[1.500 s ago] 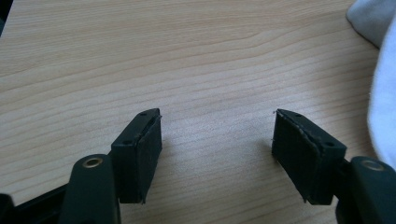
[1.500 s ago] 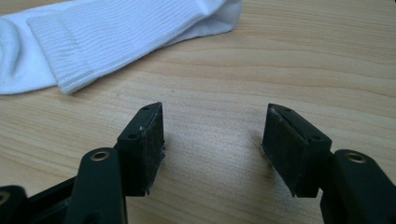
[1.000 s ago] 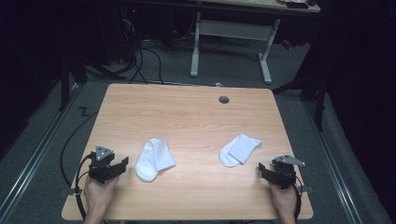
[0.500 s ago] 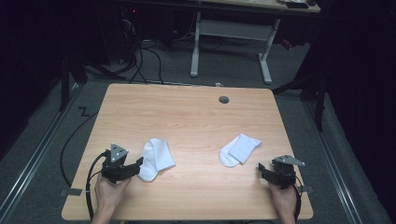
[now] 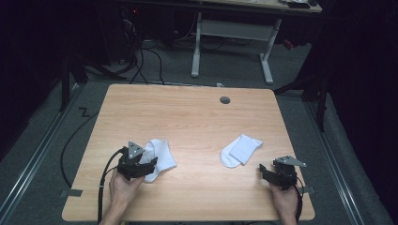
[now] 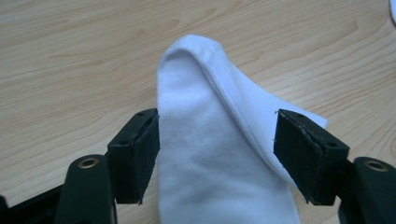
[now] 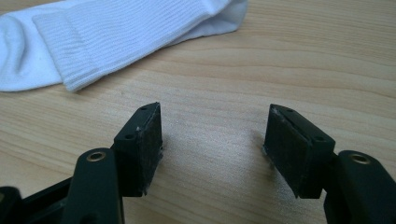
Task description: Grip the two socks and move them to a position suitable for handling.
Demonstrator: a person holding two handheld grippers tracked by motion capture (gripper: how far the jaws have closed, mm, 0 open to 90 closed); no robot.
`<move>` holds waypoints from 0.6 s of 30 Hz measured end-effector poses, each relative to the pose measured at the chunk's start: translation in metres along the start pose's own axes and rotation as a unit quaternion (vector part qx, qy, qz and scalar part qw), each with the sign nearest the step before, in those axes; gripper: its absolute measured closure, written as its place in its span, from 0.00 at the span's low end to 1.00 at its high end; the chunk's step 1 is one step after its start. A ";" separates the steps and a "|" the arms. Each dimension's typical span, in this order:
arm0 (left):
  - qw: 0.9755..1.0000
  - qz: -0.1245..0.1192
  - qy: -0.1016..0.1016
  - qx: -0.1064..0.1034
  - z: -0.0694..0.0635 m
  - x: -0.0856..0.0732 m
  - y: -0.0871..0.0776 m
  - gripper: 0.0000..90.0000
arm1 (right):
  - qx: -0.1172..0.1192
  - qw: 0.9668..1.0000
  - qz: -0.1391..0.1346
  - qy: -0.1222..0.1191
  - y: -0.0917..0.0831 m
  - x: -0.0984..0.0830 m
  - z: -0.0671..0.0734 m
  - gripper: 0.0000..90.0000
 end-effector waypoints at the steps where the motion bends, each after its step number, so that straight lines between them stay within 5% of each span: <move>1: 1.000 0.002 0.001 -0.001 -0.001 0.000 0.002 0.35 | 0.000 1.000 0.000 0.000 0.000 0.000 0.000 0.41; 8: 1.000 0.020 -0.001 -0.006 -0.003 -0.003 0.017 0.37 | 0.001 1.000 -0.001 0.000 0.000 0.000 0.001 0.41; 18: 0.999 0.053 0.001 -0.008 -0.004 -0.008 0.033 0.61 | 0.003 1.000 -0.001 -0.002 0.000 0.000 0.001 0.41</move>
Point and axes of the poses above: each handheld gripper's, and its own axes: y roughly forward along the jaws, x roughly out of its top, z roughly to its left, the point moved 4 cm from there along y, roughly forward along the jaws, and after that the axes turned 10 degrees about -y, right-handed, at the moved point
